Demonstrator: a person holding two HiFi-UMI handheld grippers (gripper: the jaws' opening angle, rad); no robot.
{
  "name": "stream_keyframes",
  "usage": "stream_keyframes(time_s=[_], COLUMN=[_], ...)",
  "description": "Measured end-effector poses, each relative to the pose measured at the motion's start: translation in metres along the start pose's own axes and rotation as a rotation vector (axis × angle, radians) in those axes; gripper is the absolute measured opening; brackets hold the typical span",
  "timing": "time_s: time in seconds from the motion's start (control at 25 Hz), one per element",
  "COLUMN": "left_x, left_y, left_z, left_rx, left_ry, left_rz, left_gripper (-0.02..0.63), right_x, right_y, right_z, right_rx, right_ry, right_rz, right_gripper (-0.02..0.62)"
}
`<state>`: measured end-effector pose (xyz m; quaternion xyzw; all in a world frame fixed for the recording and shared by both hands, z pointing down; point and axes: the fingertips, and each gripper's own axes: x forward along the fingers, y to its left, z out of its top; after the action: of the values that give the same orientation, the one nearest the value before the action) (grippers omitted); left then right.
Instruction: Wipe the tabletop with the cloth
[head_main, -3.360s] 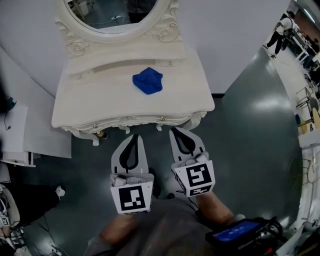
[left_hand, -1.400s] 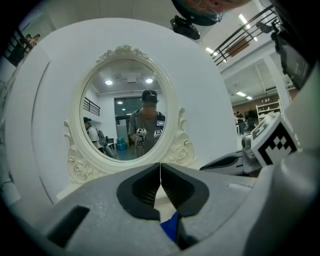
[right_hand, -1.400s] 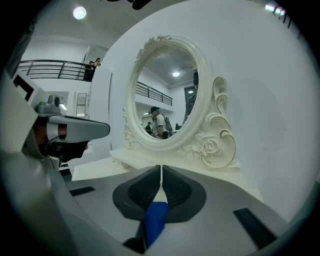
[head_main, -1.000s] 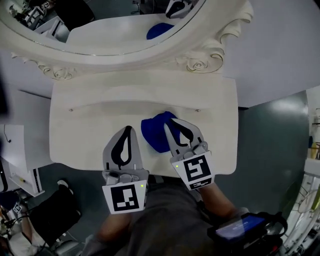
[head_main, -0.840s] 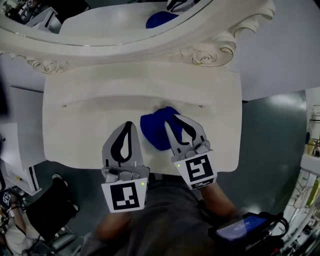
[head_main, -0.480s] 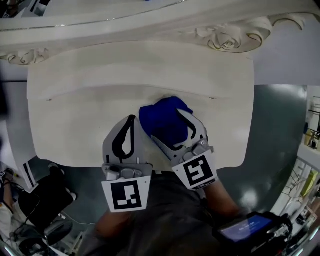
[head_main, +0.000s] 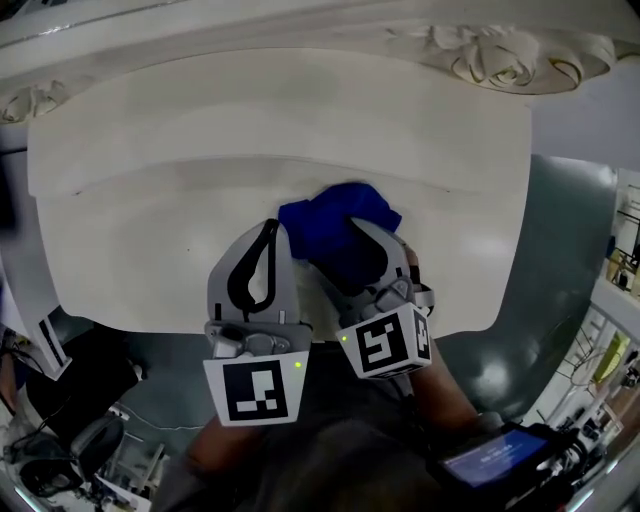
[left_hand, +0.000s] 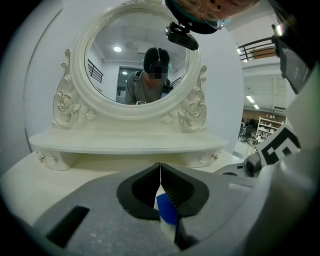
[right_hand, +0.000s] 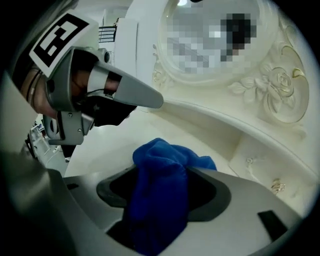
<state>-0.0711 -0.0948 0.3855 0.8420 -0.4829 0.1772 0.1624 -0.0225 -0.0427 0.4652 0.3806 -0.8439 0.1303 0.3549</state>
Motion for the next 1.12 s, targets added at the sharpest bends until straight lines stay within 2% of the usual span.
stream_keyframes(time_s=[0.08,0.16,0.28,0.48,0.84,0.96,1.12], left_x=[0.0,0.0,-0.002,-0.013,-0.037,-0.042,-0.042], left_y=[0.001,0.003,0.006,0.011,0.032,0.056,0.095], left_z=[0.002,0.006,0.018,0.047,0.119,0.126,0.113], left_rx=[0.001,0.003,0.01,0.027,0.082,0.081,0.062], left_ry=[-0.002,-0.007,-0.031,-0.067,-0.202,-0.231,-0.25], left_rz=[-0.002,-0.002,-0.002,0.003,0.027,0.046,0.063], left_gripper=[0.017,0.017,0.017,0.017,0.017,0.017,0.017], right_x=[-0.002,-0.002,-0.003,-0.023,-0.049,-0.037,0.0], right_y=[-0.01,-0.016,-0.02,-0.019,-0.042,-0.043,-0.036], right_z=[0.0,0.0,0.006,0.037,0.139,0.17,0.194], right_rx=[0.015,0.039,0.065,0.139,0.126,0.098,0.066], right_ry=[0.008,0.018,0.016,-0.04,-0.206,-0.237,-0.243], right_rz=[-0.038,-0.05,-0.058,-0.03,-0.071,-0.088,-0.098], right_gripper=[0.197,0.15,0.115,0.104,0.103,0.103,0.103])
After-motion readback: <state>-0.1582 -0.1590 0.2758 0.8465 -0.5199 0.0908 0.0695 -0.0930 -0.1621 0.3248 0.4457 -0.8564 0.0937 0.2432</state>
